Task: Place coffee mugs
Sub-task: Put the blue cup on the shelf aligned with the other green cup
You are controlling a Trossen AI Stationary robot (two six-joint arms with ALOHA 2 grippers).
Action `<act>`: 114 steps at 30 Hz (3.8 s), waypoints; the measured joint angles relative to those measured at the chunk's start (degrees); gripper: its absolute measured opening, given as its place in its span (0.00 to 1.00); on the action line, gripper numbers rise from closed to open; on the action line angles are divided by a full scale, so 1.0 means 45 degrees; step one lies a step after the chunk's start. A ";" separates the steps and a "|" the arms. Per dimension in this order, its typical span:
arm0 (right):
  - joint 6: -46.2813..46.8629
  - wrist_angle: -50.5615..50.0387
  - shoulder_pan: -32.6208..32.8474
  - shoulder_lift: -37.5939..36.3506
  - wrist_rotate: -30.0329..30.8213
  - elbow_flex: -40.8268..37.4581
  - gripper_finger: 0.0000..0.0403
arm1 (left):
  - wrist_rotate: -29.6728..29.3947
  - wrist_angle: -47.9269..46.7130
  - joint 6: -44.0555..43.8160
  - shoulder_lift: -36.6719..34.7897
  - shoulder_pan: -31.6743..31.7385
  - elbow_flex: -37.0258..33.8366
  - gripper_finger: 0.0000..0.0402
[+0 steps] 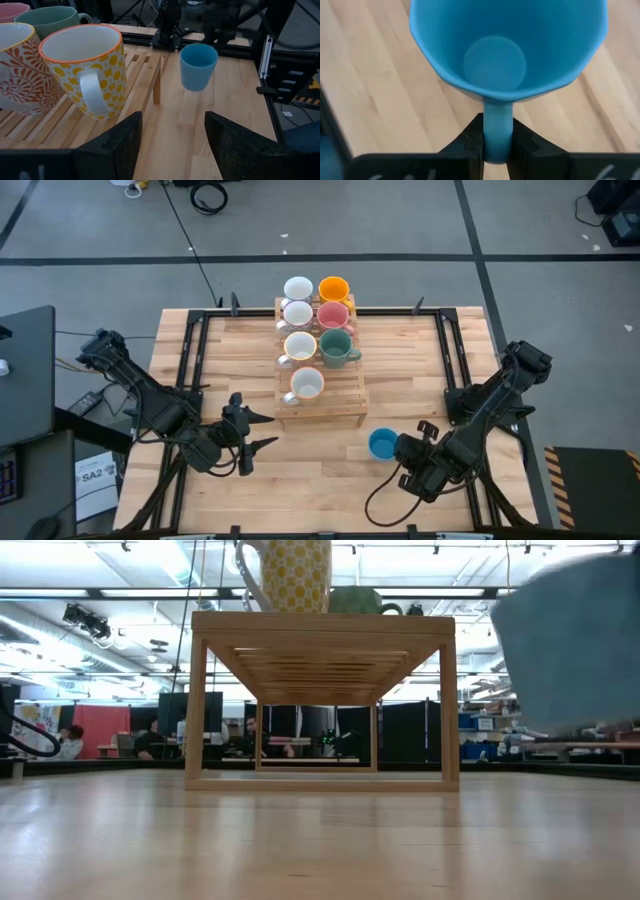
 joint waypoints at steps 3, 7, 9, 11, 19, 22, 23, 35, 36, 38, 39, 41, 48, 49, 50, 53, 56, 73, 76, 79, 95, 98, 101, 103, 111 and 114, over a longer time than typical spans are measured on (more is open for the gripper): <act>-0.0164 -0.1001 -0.0004 0.0000 0.0052 0.0986 0.13 | 0.0001 -0.0003 0.0000 0.0000 0.0002 0.0000 0.56; -0.0427 -0.2150 -0.0214 0.0000 0.0158 0.2267 0.13 | -0.0001 0.0002 0.0000 0.0000 0.0002 0.0000 0.56; -0.0518 -0.2722 -0.0423 0.0000 0.0516 0.2818 0.13 | 0.0001 -0.0003 -0.0001 0.0000 0.0001 0.0000 0.56; -0.0878 -0.3169 -0.0726 0.0000 0.1066 0.3290 0.13 | -0.0004 0.0001 0.0000 0.0000 0.0002 0.0000 0.56; -0.3107 -0.3474 -0.2539 0.0000 0.1770 0.4367 0.14 | 0.0001 0.0002 -0.0002 0.0000 0.0002 0.0000 0.56; -0.3915 -0.3459 -0.3040 0.0000 0.1668 0.4609 0.13 | 0.0001 -0.0002 0.0000 0.0000 -0.0002 0.0000 0.56; -0.4050 -0.3514 -0.3122 0.0000 0.1594 0.4660 0.13 | 0.0001 -0.0003 0.0000 0.0000 0.0002 0.0000 0.56; -0.4648 -0.3704 -0.3181 0.0005 0.1626 0.5614 0.13 | 0.0001 -0.0003 0.0000 0.0000 0.0002 0.0000 0.56; -0.4805 -0.3685 -0.3188 0.0005 0.1765 0.5779 0.13 | 0.0001 -0.0002 0.0000 0.0000 0.0002 0.0000 0.56; -0.5131 -0.3669 -0.3280 0.0005 0.2167 0.6052 0.13 | 0.0000 -0.0001 0.0000 0.0000 -0.0001 0.0000 0.56; -0.5363 -0.3684 -0.3357 0.0005 0.2338 0.6188 0.13 | 0.0001 -0.0002 0.0000 0.0000 0.0001 0.0000 0.56; -0.5760 -0.3666 -0.3537 0.0005 0.2666 0.6386 0.13 | -0.0001 -0.0003 0.0000 0.0000 0.0000 0.0000 0.56; -0.6539 -0.3558 -0.4349 -0.0005 0.3543 0.6306 0.13 | 0.0001 -0.0001 0.0000 0.0000 -0.0003 0.0000 0.56; -0.6623 -0.3510 -0.4477 -0.0005 0.3671 0.6226 0.13 | 0.0000 -0.0002 -0.0001 0.0000 0.0002 0.0000 0.56; -0.6685 -0.3514 -0.4591 -0.0005 0.3765 0.6160 0.13 | 0.0001 -0.0003 0.0000 0.0000 -0.0002 0.0000 0.56; -0.6689 -0.3520 -0.4924 -0.0005 0.4016 0.5933 0.13 | 0.0001 -0.0003 0.0000 0.0000 -0.0003 0.0000 0.56; -0.6700 -0.3515 -0.5195 -0.0005 0.4004 0.5724 0.13 | 0.0001 -0.0003 -0.0004 0.0000 0.0002 0.0000 0.56; -0.8113 -0.1794 -0.6769 -0.0005 0.2721 0.5291 0.13 | 0.0001 -0.0003 0.0000 0.0000 0.0002 0.0000 0.56; -0.8114 -0.1771 -0.6941 -0.0005 0.2230 0.5287 0.14 | 0.0001 -0.0003 0.0000 0.0000 -0.0002 0.0000 0.56; -0.8114 -0.1697 -0.7091 -0.0005 0.2071 0.5286 0.14 | 0.0001 -0.0003 0.0000 0.0000 0.0000 0.0000 0.56; -0.8109 -0.1358 -0.7664 -0.0005 0.1082 0.5286 0.16 | 0.0001 -0.0003 0.0000 0.0000 0.0001 0.0000 0.56; -0.8109 -0.1367 -0.7664 -0.0005 0.1082 0.5286 0.17 | 0.0001 -0.0004 0.0002 0.0000 0.0002 0.0000 0.56; -0.8109 -0.1387 -0.7664 -0.0005 0.1067 0.5286 0.17 | 0.0001 -0.0008 0.0002 0.0000 -0.0001 0.0000 0.56; -0.8109 -0.1392 -0.7664 -0.0005 0.1066 0.5286 0.17 | 0.0001 -0.0007 0.0005 0.0000 0.0001 0.0000 0.56; -0.8109 -0.1392 -0.7664 -0.0005 0.0598 0.5286 0.19 | 0.0001 -0.0008 0.0005 0.0000 -0.0001 0.0000 0.56; -0.8109 -0.1387 -0.7664 -0.0005 0.0412 0.5286 0.22 | 0.0001 -0.0003 0.0005 0.0000 0.0002 0.0000 0.56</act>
